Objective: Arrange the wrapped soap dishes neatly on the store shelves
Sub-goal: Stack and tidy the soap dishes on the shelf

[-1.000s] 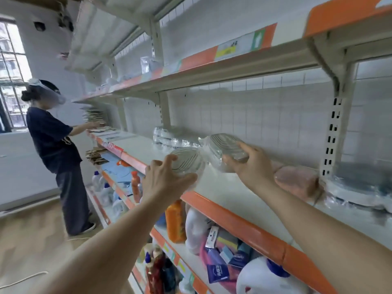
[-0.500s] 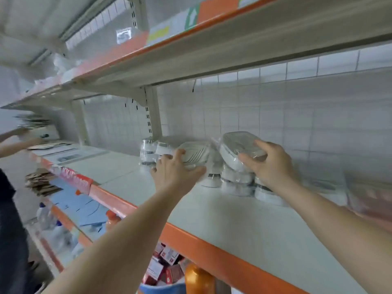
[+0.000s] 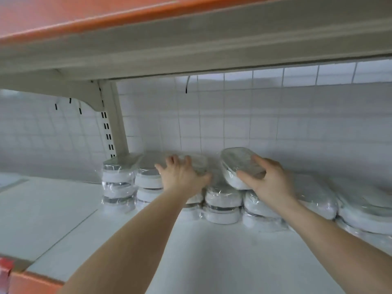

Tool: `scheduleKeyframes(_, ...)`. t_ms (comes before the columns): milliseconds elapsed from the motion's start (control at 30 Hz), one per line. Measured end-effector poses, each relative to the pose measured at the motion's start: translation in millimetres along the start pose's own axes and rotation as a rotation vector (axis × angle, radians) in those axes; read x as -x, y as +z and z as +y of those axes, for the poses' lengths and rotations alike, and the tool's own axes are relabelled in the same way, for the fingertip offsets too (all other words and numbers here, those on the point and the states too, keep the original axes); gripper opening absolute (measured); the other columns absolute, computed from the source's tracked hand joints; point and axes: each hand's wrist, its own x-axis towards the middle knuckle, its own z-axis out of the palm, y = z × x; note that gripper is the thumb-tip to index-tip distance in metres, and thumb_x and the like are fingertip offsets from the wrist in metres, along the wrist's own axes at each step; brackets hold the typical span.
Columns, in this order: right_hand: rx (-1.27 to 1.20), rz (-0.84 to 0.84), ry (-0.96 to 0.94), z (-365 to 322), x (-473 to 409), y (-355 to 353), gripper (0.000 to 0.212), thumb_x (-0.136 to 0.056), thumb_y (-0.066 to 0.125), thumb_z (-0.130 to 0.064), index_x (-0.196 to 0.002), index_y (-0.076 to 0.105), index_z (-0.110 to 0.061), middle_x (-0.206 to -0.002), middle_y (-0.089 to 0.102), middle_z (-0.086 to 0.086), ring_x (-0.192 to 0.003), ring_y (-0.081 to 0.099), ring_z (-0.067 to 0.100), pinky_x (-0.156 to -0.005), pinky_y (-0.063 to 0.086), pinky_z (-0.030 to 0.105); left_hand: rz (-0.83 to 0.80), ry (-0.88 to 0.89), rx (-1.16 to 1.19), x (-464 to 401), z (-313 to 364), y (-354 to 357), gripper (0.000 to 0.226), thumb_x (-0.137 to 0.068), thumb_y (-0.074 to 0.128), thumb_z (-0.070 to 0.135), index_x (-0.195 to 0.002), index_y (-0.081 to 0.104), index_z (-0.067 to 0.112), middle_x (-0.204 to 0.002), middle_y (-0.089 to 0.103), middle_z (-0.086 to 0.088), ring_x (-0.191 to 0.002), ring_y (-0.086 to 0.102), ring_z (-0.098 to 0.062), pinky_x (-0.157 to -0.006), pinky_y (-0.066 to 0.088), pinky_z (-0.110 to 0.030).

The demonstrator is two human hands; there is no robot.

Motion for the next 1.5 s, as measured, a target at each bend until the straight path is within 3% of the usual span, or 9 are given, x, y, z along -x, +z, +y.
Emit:
scheduleKeyframes(133, 0.075, 0.027, 0.011, -12, -3, 12, 0.060, -0.080, 0.065, -0.048, -0.133, 0.050, -0.024, -0.134, 0.046, 0.003, -0.117, 0.051, 0.021, -0.093, 0.038, 0.026, -0.173, 0.179, -0.110, -10, -25, -15, 0.090, -0.066, 0.036, 0.087, -0.132, 0.043, 0.027, -0.140, 0.036, -0.005, -0.136, 0.021, -0.027, -0.105, -0.001, -0.069)
scheduleKeyframes(233, 0.084, 0.049, 0.020, -26, 1, 33, 0.060, -0.082, 0.062, -0.048, -0.134, 0.049, -0.021, -0.133, 0.046, 0.007, -0.120, 0.047, 0.023, -0.092, 0.034, 0.023, -0.219, 0.167, -0.064, -7, -38, -13, 0.084, -0.069, 0.041, 0.083, -0.137, 0.034, 0.034, -0.143, 0.034, -0.004, -0.134, 0.027, -0.030, -0.106, 0.010, -0.066)
scheduleKeyframes(333, 0.377, -0.033, 0.004, -32, 9, 59, 0.064, -0.090, 0.043, -0.056, -0.141, 0.036, -0.017, -0.142, 0.034, 0.014, -0.124, 0.040, 0.033, -0.097, 0.035, 0.037, -0.134, 0.177, -0.113, 0, -40, -2, 0.079, -0.076, 0.035, 0.080, -0.139, 0.029, 0.033, -0.141, 0.037, -0.006, -0.128, 0.035, -0.030, -0.102, 0.027, -0.053)
scheduleKeyframes(533, 0.757, -0.128, -0.052, -42, -3, 61, 0.061, -0.095, 0.025, -0.057, -0.129, 0.040, -0.008, -0.128, 0.041, 0.014, -0.113, 0.047, 0.034, -0.090, 0.037, 0.042, -0.048, 0.211, -0.170, 1, -44, 8, 0.077, -0.078, 0.027, 0.080, -0.138, 0.028, 0.031, -0.138, 0.042, -0.007, -0.126, 0.036, -0.030, -0.100, 0.029, -0.048)
scheduleKeyframes(767, 0.705, -0.310, 0.032, -44, -11, 48, 0.076, -0.088, 0.031, -0.067, -0.143, 0.029, -0.015, -0.144, 0.030, 0.012, -0.131, 0.031, 0.035, -0.104, 0.033, 0.047, -0.120, 0.193, -0.109, -1, -43, -1, 0.085, -0.073, 0.033, 0.083, -0.141, 0.024, 0.032, -0.142, 0.034, -0.009, -0.130, 0.033, -0.033, -0.105, 0.024, -0.053)
scheduleKeyframes(933, 0.554, -0.259, -0.016, -38, 4, 13, 0.069, -0.089, 0.036, -0.063, -0.143, 0.030, -0.019, -0.143, 0.036, 0.012, -0.134, 0.030, 0.032, -0.104, 0.034, 0.047, 0.030, 0.264, 0.009, 26, -17, -29, 0.084, -0.077, 0.034, 0.078, -0.145, 0.020, 0.030, -0.148, 0.029, -0.007, -0.138, 0.023, -0.026, -0.109, 0.017, -0.051)
scheduleKeyframes(1033, 0.540, -0.266, -0.020, -23, 22, -21, 0.059, -0.091, 0.041, -0.055, -0.134, 0.044, -0.015, -0.138, 0.043, 0.015, -0.131, 0.036, 0.033, -0.104, 0.036, 0.045, 0.020, 0.350, 0.051, 54, 19, -52, 0.076, -0.082, 0.032, 0.072, -0.145, 0.021, 0.031, -0.148, 0.030, -0.005, -0.138, 0.023, -0.024, -0.110, 0.018, -0.046)
scheduleKeyframes(1167, 0.600, -0.194, 0.028, 8, 51, -102, 0.055, -0.089, 0.052, -0.045, -0.132, 0.045, -0.012, -0.135, 0.041, 0.018, -0.128, 0.034, 0.033, -0.105, 0.034, 0.041, -0.040, 0.441, 0.069, 97, 87, -86, 0.070, -0.087, 0.036, 0.067, -0.145, 0.021, 0.031, -0.149, 0.030, -0.002, -0.138, 0.024, -0.022, -0.111, 0.018, -0.041)
scheduleKeyframes(1500, 0.708, 0.003, 0.268, 135, 192, -412, 0.053, -0.089, 0.052, -0.044, -0.131, 0.047, -0.013, -0.136, 0.048, 0.016, -0.124, 0.044, 0.034, -0.098, 0.041, 0.040, -0.045, 0.710, 0.275, 273, 354, -148, 0.064, -0.091, 0.041, 0.056, -0.145, 0.024, 0.026, -0.146, 0.033, -0.007, -0.133, 0.032, -0.027, -0.108, 0.024, -0.039)
